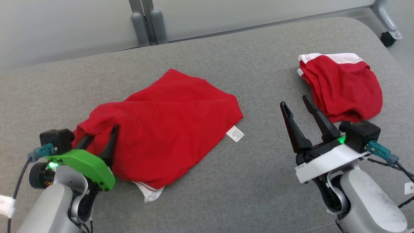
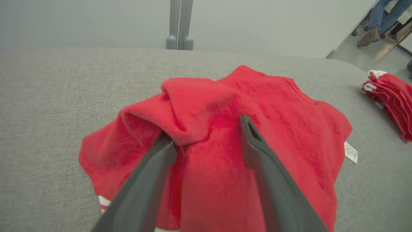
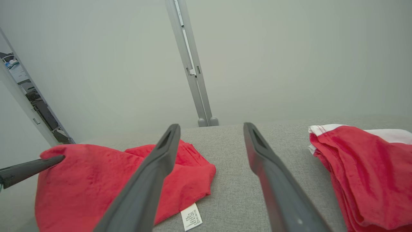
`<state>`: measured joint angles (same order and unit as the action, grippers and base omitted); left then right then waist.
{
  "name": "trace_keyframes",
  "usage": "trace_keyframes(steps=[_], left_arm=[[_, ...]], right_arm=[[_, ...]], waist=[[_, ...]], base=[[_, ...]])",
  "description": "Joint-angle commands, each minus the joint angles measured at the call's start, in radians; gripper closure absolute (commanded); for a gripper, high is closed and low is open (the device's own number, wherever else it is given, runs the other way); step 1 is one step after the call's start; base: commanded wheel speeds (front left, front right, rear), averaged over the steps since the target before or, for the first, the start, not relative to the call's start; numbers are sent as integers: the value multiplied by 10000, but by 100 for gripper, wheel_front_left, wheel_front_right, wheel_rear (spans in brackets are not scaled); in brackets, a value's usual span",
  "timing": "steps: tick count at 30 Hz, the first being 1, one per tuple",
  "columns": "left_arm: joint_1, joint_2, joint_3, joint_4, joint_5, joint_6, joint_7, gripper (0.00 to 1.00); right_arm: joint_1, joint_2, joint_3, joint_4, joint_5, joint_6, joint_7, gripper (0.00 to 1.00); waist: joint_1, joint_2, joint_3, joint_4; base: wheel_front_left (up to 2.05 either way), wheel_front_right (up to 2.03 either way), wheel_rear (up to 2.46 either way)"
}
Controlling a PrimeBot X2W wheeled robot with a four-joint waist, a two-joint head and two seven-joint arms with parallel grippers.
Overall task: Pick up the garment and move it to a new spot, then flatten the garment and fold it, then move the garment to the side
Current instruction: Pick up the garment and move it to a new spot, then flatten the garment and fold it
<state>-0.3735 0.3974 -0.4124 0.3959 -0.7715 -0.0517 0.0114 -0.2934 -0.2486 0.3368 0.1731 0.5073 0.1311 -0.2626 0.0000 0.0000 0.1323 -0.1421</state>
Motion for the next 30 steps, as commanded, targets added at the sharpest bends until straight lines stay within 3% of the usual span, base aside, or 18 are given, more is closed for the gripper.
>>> trace_keyframes(steps=[1,4,7,12,18,23,30], left_arm=[[122,-102,31,213,88,-76,-367,0],[213,-311,116,620,197,-181,-1339,0],[338,-301,104,600,595,-19,-2093,0],[886,55,256,-253,1206,688,-2503,0],[2190,350,795,-2126,1547,1855,-2690,0],[3475,15,1261,-3836,2064,2613,-2775,0],[4176,-628,1428,-4462,2789,2399,-2763,0]], right_arm=[[67,-77,13,31,27,-7,-27,0],[132,-137,71,69,34,-7,-27,0],[202,-168,108,113,46,-7,-27,0],[417,-190,21,131,60,-7,-27,0],[789,-127,-116,181,46,-7,-27,0],[1200,-84,-347,327,41,-7,-27,0],[1111,-216,-340,520,-7,-7,-27,0]], waist=[[0,0,-46,92],[0,0,-150,254],[0,0,-304,382],[0,0,-681,596],[0,0,-1024,732],[0,0,-1177,859],[0,0,-1054,1081]], base=[[0,0,0],[0,0,0],[0,0,0],[0,0,0],[0,0,0],[0,0,0],[0,0,0]])
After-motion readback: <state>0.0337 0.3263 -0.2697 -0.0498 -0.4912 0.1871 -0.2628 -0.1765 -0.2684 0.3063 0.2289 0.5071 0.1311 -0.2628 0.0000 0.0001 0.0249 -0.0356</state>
